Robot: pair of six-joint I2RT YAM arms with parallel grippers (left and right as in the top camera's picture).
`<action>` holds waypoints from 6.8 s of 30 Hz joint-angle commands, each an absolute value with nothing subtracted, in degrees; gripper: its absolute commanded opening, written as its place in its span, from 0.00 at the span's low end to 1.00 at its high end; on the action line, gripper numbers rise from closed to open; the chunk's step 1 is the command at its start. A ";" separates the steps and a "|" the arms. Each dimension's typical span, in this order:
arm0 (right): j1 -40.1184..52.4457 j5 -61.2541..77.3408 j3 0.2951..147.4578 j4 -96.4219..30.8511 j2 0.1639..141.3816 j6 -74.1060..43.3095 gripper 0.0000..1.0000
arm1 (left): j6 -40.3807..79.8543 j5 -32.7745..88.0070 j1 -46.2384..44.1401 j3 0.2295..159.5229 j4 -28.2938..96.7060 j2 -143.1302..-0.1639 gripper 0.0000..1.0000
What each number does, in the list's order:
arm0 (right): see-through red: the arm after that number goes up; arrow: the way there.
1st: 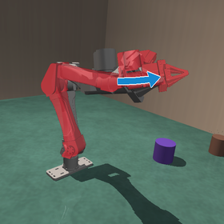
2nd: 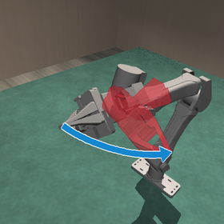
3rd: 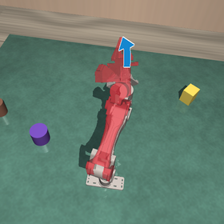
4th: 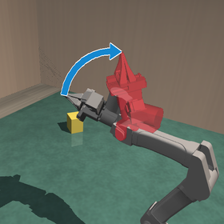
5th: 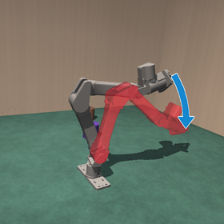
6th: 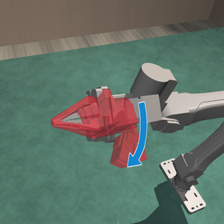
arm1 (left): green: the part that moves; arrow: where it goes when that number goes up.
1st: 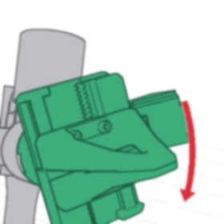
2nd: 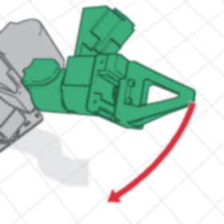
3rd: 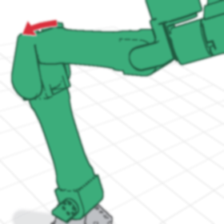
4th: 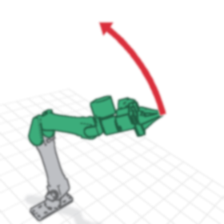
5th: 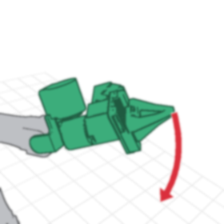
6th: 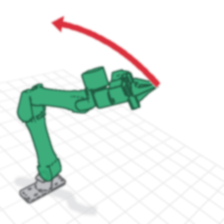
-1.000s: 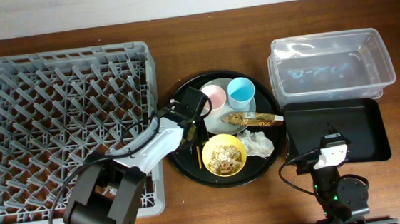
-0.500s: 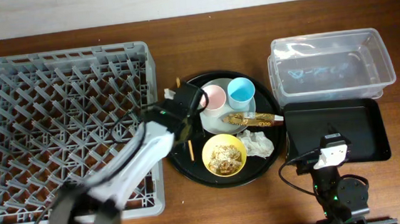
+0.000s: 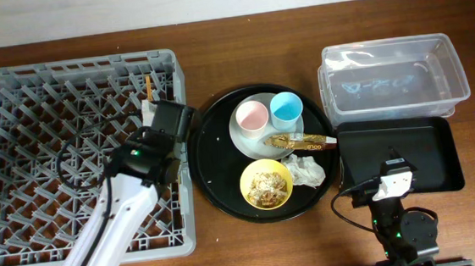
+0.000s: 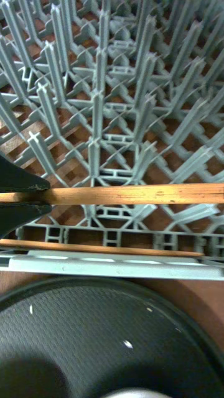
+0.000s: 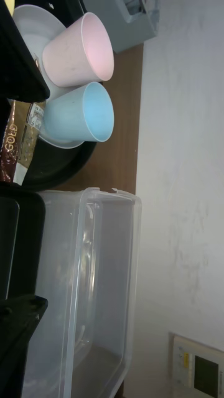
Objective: Sort waste into correct bins and load items into the dishwasher rack
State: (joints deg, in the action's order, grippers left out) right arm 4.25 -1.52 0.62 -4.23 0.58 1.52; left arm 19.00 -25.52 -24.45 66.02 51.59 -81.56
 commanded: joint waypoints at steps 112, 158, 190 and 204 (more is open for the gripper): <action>22.11 0.14 49.39 -39.81 88.05 -39.18 0.84 | 27.79 -6.20 -7.11 75.00 60.77 -66.04 0.99; -1.52 -3.51 90.19 -52.56 93.65 -22.90 0.99 | 27.79 -6.20 -7.11 75.00 60.77 -66.04 0.99; 21.85 -7.20 52.62 -37.56 90.48 -78.87 0.78 | 27.79 -6.20 -7.11 75.00 60.77 -66.04 0.99; 21.74 -12.80 45.21 -19.35 93.51 -81.32 0.70 | 27.77 -6.20 -7.11 75.00 60.77 -66.04 0.99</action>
State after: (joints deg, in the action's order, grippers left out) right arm 21.43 -10.41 45.78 -20.95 90.83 -80.86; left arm 27.29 -6.37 -7.31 74.74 60.84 -66.70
